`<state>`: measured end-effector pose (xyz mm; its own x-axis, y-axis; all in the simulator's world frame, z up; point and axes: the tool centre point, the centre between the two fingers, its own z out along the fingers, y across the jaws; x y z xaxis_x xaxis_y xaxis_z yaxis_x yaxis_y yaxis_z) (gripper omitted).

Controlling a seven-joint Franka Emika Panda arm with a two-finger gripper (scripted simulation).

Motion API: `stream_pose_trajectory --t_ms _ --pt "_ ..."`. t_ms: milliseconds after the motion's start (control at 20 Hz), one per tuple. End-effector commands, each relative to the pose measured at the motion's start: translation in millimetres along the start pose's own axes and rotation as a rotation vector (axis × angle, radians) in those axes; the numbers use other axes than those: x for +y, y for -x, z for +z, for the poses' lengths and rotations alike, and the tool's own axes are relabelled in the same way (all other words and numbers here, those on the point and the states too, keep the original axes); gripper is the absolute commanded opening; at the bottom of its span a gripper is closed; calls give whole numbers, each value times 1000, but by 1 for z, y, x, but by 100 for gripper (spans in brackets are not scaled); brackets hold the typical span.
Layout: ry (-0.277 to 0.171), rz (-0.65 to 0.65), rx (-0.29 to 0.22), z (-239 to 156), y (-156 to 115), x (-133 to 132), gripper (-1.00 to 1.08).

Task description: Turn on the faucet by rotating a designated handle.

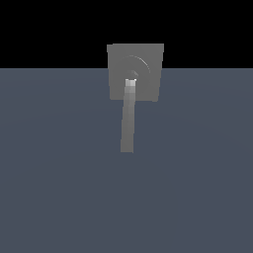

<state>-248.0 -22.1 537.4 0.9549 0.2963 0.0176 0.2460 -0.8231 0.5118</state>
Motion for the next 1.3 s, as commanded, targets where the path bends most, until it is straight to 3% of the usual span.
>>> stream_pose_trajectory --t_ms 0,350,650,950,1250 --pt "121 -74 0 -12 -3 5 -100" --pt "453 -294 -59 -48 -14 11 -100" --pt "727 -495 -173 -81 -30 4 -100" --pt "981 -705 -345 -110 -53 -15 -100" --pt "1204 -924 -577 -129 -83 -46 -100"
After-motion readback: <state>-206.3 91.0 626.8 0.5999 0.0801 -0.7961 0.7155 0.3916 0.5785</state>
